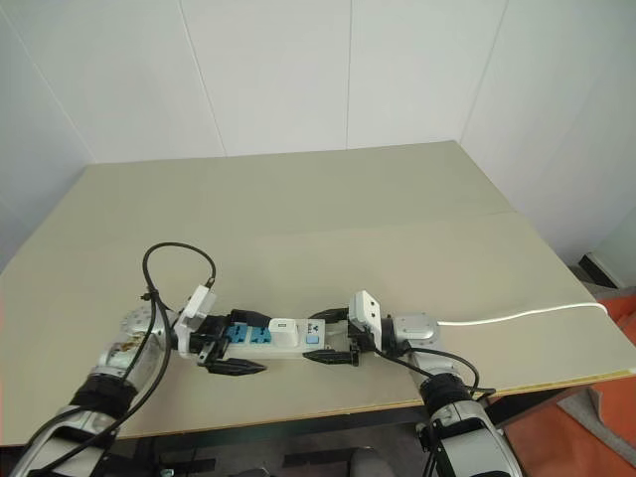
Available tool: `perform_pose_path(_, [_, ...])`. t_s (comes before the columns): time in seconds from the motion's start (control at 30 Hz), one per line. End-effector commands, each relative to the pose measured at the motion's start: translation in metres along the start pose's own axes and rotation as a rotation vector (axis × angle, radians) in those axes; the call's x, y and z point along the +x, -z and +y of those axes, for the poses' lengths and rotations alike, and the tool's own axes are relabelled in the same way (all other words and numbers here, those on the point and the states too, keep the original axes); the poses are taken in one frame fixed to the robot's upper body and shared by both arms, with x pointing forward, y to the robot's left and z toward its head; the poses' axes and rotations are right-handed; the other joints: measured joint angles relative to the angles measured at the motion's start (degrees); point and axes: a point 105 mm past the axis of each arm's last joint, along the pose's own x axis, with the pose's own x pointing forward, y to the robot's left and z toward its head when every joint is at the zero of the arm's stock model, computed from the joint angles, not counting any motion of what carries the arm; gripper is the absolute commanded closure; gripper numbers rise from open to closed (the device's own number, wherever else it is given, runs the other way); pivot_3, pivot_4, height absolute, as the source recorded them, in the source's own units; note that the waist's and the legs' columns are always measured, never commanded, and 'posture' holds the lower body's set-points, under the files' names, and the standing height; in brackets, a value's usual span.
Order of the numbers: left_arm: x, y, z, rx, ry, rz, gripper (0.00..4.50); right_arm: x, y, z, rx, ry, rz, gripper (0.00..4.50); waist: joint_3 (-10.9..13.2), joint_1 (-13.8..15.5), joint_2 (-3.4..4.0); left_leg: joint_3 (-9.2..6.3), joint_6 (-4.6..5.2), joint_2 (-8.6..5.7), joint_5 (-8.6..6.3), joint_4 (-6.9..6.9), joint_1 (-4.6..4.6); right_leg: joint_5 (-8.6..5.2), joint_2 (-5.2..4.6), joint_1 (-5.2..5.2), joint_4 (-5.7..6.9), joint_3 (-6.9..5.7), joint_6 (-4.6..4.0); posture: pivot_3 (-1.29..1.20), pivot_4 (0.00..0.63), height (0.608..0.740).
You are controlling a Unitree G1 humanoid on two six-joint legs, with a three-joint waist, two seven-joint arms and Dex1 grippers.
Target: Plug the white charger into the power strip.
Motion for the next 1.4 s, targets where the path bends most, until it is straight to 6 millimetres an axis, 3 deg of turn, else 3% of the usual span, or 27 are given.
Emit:
perform_pose_path(0.03, [-0.017, -0.015, -0.002, 0.024, -0.017, 0.003, 0.04, 0.003, -0.005, 0.001, -0.032, -0.038, -0.001, 1.11, 0.2, 0.0, -0.19, 0.00, 0.00, 0.00, 0.00, 0.00, -0.01, 0.00, 0.00, -0.02, 0.01, 0.00, -0.01, 0.00, 0.150, 0.740])
perform_pose_path(0.17, [-0.049, -0.025, 0.003, 0.051, -0.112, 0.043, 0.04, 0.000, -0.005, 0.005, -0.020, -0.075, 0.006, 1.11, 0.4, 0.1, -0.36, -0.02, 0.00, 0.01, 0.00, 0.00, -0.12, 0.00, 0.00, -0.11, -0.03, -0.03, -0.02, 0.00, 0.150, 0.740])
perform_pose_path(0.23, [-0.066, -0.031, 0.007, 0.056, -0.175, 0.042, 0.00, -0.001, -0.006, 0.008, -0.027, -0.108, 0.016, 0.37, 0.5, 0.2, -0.37, -0.01, 0.00, -0.01, 0.00, 0.00, -0.32, 0.08, -0.05, -0.28, -0.04, -0.05, -0.18, 0.00, 0.150, 0.740])
perform_pose_path(0.3, [-0.081, -0.038, 0.010, 0.065, -0.237, 0.029, 0.00, -0.002, -0.007, 0.010, -0.031, -0.127, 0.013, 0.03, 0.5, 0.5, -0.39, -0.01, 0.00, -0.02, 0.00, 0.01, -0.58, 0.22, -0.06, -0.55, -0.02, -0.07, -0.42, 0.00, 0.150, 0.740])
perform_pose_path(0.53, [-0.106, -0.053, 0.010, 0.094, -0.336, 0.005, 0.00, -0.012, -0.013, 0.006, -0.099, -0.098, -0.009, 0.03, 0.5, 1.4, -0.43, 0.02, 0.00, -0.02, 0.00, 0.04, -0.88, 0.25, -0.06, -0.88, 0.02, -0.09, -0.47, 0.00, 0.150, 0.740])
perform_pose_path(0.67, [-0.118, -0.063, 0.007, 0.109, -0.374, -0.003, 0.00, -0.025, -0.031, 0.003, -0.131, -0.107, -0.022, 0.03, 0.7, 1.6, -0.43, 0.02, -0.01, -0.02, 0.01, 0.04, -0.89, 0.26, -0.06, -0.89, 0.04, -0.09, -0.47, 0.00, 0.150, 0.740])
perform_pose_path(0.77, [-0.130, -0.068, 0.000, 0.110, -0.402, 0.023, 0.00, -0.040, -0.058, 0.000, -0.176, -0.108, -0.032, 0.03, 0.8, 1.7, -0.42, 0.01, -0.01, -0.02, 0.00, 0.04, -0.94, 0.25, -0.07, -0.92, 0.02, -0.09, -0.47, 0.00, 0.150, 0.740])
perform_pose_path(0.93, [-0.134, -0.067, -0.021, 0.082, -0.380, 0.081, 0.00, -0.070, -0.085, 0.008, -0.218, -0.133, 0.063, 0.03, 1.0, 1.8, -0.41, 0.04, 0.00, -0.04, 0.00, 0.04, -1.01, 0.24, -0.14, -0.96, -0.03, -0.11, -0.45, 0.00, 0.150, 0.740])
perform_pose_path(1.23, [-0.149, -0.060, -0.036, 0.077, -0.433, 0.134, 0.00, -0.114, -0.095, 0.020, -0.248, -0.130, 0.260, 0.03, 1.1, 3.0, -0.45, 0.12, -0.01, -0.03, 0.00, 0.04, -1.01, -0.03, -0.16, -0.96, -0.06, -0.14, 0.00, 0.00, 0.150, 0.740])
perform_pose_path(1.4, [-0.146, -0.056, -0.035, 0.077, -0.431, 0.128, 0.00, -0.122, -0.092, 0.022, -0.239, -0.101, 0.289, 0.03, 1.1, 3.0, -0.46, 0.15, -0.01, -0.04, 0.00, 0.04, -1.07, -0.02, -0.19, -0.97, -0.11, -0.14, -0.03, 0.00, 0.150, 0.740])
